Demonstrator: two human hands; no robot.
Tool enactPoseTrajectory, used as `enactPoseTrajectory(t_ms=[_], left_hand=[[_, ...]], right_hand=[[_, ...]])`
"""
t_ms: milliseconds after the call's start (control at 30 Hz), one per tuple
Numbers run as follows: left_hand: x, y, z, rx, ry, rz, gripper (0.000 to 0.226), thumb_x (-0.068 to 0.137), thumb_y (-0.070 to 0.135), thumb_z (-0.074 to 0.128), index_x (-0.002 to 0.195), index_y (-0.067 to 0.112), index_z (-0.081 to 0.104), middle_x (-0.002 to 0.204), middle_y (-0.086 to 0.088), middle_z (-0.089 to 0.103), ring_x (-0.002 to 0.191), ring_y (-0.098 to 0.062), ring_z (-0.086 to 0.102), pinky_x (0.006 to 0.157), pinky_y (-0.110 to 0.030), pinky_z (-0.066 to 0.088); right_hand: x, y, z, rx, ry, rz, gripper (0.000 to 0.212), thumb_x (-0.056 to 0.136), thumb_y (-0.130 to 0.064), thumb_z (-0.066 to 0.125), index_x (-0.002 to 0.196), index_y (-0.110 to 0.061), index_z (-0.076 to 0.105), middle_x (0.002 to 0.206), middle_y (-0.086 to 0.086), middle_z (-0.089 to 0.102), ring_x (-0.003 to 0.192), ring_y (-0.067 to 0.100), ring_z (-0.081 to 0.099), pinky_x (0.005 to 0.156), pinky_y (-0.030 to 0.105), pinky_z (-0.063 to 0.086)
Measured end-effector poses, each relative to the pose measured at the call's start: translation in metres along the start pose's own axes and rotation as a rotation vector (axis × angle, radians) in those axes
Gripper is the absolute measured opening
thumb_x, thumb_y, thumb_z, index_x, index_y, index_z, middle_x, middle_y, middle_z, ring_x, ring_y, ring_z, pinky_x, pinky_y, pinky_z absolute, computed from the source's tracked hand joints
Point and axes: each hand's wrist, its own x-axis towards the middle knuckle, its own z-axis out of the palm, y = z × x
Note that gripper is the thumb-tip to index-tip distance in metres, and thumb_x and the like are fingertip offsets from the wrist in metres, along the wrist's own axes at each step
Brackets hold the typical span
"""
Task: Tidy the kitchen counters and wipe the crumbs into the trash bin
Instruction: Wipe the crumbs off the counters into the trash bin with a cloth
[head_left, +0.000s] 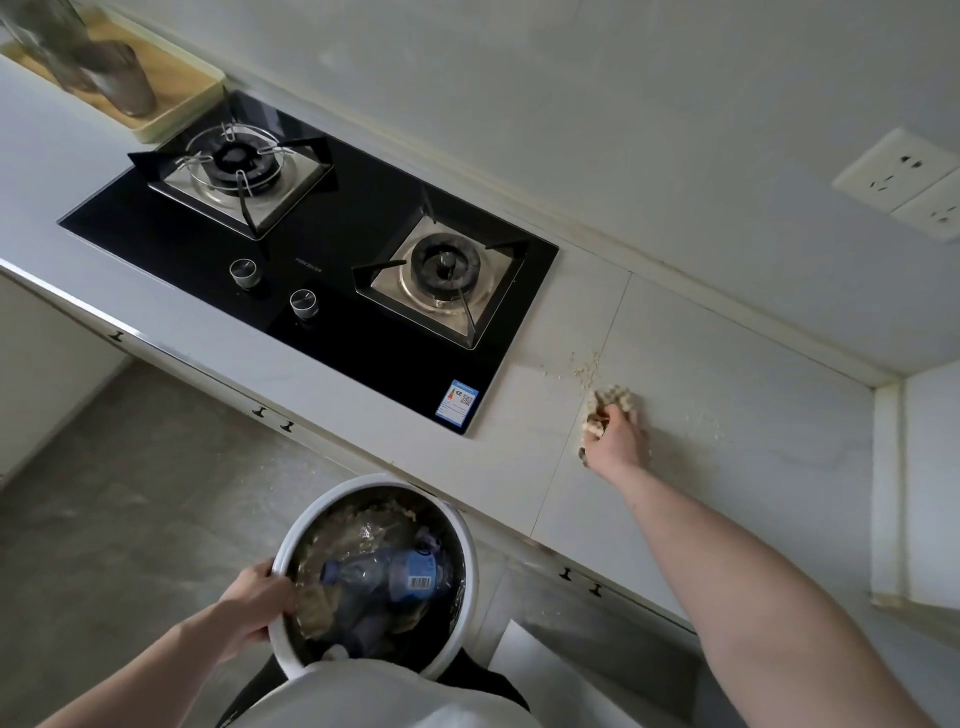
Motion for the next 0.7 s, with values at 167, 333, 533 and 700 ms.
enactPoseTrajectory(t_ms=[167,333,533,700], left_hand=[[0.0,0.003,0.002,-0.003,-0.02,-0.025,0.036,0.077,-0.017,0.044,0.091,0.005,0.069,0.069,-0.019,0.066,0.061,-0.032,0.064,0.049,-0.029,0.053],[0.005,-0.001,0.007,0.014,0.0,-0.061,0.033,0.076,-0.014,0.049,0.092,0.006,0.07,0.064,-0.017,0.064,0.058,-0.029,0.061,0.051,-0.028,0.049],[0.004,0.012,0.017,-0.02,0.017,-0.059,0.032,0.06,-0.004,0.053,0.083,0.005,0.073,0.057,-0.016,0.064,0.056,-0.03,0.063,0.05,-0.031,0.053],[0.007,0.014,0.024,0.035,-0.002,-0.061,0.029,0.07,-0.01,0.051,0.082,0.004,0.073,0.054,-0.014,0.062,0.055,-0.028,0.061,0.053,-0.03,0.052]], right_hand=[[0.017,-0.017,-0.019,0.228,0.105,-0.011,0.048,0.09,-0.001,0.056,0.136,-0.014,0.056,0.132,0.011,0.056,0.111,0.035,0.06,0.09,0.037,0.054],[0.069,-0.03,-0.052,0.257,0.279,-0.061,0.034,0.088,0.0,0.056,0.12,-0.006,0.064,0.124,0.02,0.056,0.113,0.041,0.057,0.098,0.04,0.046],[0.113,-0.045,-0.046,0.078,0.071,-0.088,0.049,0.094,-0.011,0.057,0.142,-0.015,0.054,0.144,0.016,0.052,0.132,0.037,0.049,0.112,0.036,0.037],[0.113,-0.039,-0.021,-0.028,-0.009,-0.237,0.053,0.094,-0.014,0.055,0.147,-0.017,0.05,0.159,0.002,0.037,0.143,0.03,0.038,0.12,0.034,0.025]])
